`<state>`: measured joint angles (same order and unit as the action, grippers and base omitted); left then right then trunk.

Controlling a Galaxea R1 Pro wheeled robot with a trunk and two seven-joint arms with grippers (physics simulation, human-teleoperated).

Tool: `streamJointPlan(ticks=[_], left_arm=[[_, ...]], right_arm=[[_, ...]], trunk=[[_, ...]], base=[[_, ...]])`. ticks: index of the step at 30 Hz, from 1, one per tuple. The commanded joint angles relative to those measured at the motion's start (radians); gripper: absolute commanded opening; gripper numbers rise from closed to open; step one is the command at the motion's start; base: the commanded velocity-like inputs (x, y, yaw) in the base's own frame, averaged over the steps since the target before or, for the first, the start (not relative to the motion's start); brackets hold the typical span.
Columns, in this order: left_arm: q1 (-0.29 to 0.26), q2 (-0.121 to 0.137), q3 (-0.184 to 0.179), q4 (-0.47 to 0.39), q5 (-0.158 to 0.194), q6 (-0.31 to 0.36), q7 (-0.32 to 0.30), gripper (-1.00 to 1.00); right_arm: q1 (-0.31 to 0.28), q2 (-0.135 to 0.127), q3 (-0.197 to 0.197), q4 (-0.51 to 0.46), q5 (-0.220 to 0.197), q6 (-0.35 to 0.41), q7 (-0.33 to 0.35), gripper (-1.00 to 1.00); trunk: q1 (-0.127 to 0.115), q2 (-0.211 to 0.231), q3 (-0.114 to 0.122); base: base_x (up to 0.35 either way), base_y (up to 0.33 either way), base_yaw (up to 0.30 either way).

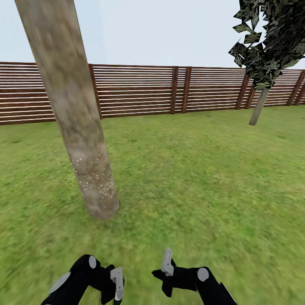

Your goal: In the garden, pick up the pesticide atomizer on the floor and spray pesticide onto both trees until each tree trunk is fully covered.

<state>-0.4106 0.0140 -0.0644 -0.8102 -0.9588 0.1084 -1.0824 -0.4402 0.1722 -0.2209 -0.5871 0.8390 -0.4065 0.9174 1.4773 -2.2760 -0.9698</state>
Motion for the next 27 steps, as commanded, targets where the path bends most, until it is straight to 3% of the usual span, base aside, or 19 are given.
streamJointPlan(ticks=[1, 5, 6, 7, 9, 10, 13, 23, 25, 27], left_arm=[[-0.002, -0.013, -0.002, 0.0, -0.003, 0.002, 0.0, -1.0], [-0.005, -0.04, -0.003, -0.004, -0.036, 0.004, -0.001, -1.0], [-0.004, -0.05, -0.003, -0.004, -0.04, 0.004, -0.001, -1.0], [-0.005, -0.058, -0.003, -0.004, -0.043, 0.004, -0.002, -1.0], [-0.004, -0.062, -0.004, -0.003, -0.055, 0.003, -0.002, -1.0], [-0.004, -0.061, -0.026, -0.001, -0.071, 0.002, -0.002, -1.0], [-0.004, -0.06, -0.072, 0.002, -0.077, 0.0, -0.004, -1.0], [-0.004, -0.061, -0.082, 0.002, -0.08, -0.04, -0.05, -1.0], [-0.004, -0.062, -0.133, 0.001, -0.076, -0.034, -0.047, -1.0], [-0.004, -0.072, -0.149, 0.0, -0.076, -0.028, -0.045, -1.0]], right_arm=[[-0.001, 0.002, 0.0, 0.0, 0.0, 0.0, 0.002, -1.0], [-0.003, 0.002, 0.004, 0.003, 0.0, 0.0, 0.017, -1.0], [-0.003, 0.002, 0.038, 0.002, 0.0, 0.0, 0.02, -1.0], [-0.003, 0.002, 0.109, 0.001, -0.001, 0.0, 0.02, -1.0], [-0.003, 0.002, 0.15, 0.0, -0.004, -0.001, 0.019, -1.0], [-0.003, 0.002, 0.16, -0.001, -0.005, -0.001, 0.018, -1.0], [-0.003, 0.002, 0.165, -0.002, -0.006, -0.002, 0.018, -1.0], [-0.003, 0.002, 0.165, -0.007, -0.005, -0.002, 0.017, -1.0], [-0.003, 0.002, 0.164, -0.008, -0.005, -0.002, 0.017, -1.0], [-0.003, 0.002, 0.165, -0.008, -0.005, -0.002, 0.017, -1.0]], trunk=[[0.0, 0.0, 0.0], [0.0, 0.0, 0.0], [0.0, 0.0, 0.0], [0.0, 0.0, 0.0], [0.0, 0.0, 0.0], [0.0, 0.0, 0.0], [0.0, 0.0, 0.0], [0.0, 0.0, 0.0], [0.0, 0.0, 0.0], [0.0, 0.0, 0.0]], base=[[0.0, 0.0, 0.0], [0.0, 0.0, 0.0], [0.0, 0.0, 0.0], [0.0, 0.0, 0.0], [0.0, 0.0, 0.0], [0.0, 0.0, 0.0], [0.0, 0.0, 0.0], [0.0, 0.0, 0.0], [0.0, 0.0, 0.0], [0.0, 0.0, 0.0]])
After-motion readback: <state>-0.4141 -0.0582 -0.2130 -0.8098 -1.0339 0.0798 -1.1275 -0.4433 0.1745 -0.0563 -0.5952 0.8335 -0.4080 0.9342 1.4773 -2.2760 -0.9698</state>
